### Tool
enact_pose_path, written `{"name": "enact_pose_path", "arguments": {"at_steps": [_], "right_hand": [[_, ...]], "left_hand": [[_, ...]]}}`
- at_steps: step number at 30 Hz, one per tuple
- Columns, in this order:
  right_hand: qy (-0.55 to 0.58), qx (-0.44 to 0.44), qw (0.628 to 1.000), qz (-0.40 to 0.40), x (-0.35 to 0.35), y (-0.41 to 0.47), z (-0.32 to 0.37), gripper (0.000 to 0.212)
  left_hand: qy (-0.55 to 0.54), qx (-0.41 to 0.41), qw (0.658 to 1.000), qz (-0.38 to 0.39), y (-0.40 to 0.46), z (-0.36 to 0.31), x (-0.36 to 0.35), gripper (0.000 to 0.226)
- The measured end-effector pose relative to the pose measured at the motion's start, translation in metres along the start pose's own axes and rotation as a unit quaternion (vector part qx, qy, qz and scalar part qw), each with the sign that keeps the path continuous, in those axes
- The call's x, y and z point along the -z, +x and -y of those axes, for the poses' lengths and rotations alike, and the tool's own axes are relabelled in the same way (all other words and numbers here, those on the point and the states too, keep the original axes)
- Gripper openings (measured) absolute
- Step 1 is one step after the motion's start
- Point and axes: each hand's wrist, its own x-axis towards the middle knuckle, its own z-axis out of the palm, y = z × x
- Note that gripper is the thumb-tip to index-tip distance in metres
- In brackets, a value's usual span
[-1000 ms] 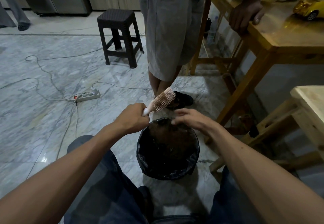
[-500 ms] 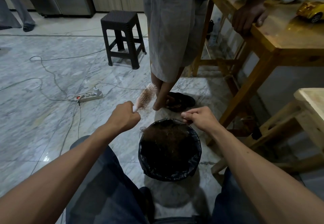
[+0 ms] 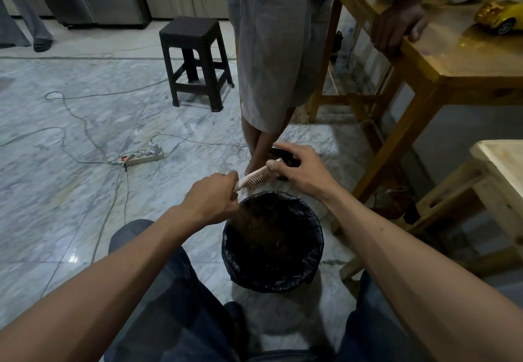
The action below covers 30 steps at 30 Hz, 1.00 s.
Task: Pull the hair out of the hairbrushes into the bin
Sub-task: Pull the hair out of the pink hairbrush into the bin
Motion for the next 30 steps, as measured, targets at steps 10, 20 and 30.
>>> {"name": "enact_pose_path", "arguments": {"at_steps": [10, 20, 30], "right_hand": [[-0.01, -0.044, 0.995, -0.088, 0.0, -0.006, -0.003, 0.019], [0.145, -0.202, 0.941, -0.23, 0.012, 0.003, -0.014, 0.035], [0.132, -0.219, 0.966, -0.024, 0.0, -0.006, -0.012, 0.059]], "left_hand": [[-0.032, 0.022, 0.999, 0.013, 0.002, 0.004, -0.005, 0.021], [-0.077, 0.103, 0.99, 0.049, 0.009, 0.012, -0.001, 0.015], [-0.041, 0.045, 0.998, 0.007, 0.005, 0.002, 0.004, 0.016]]}}
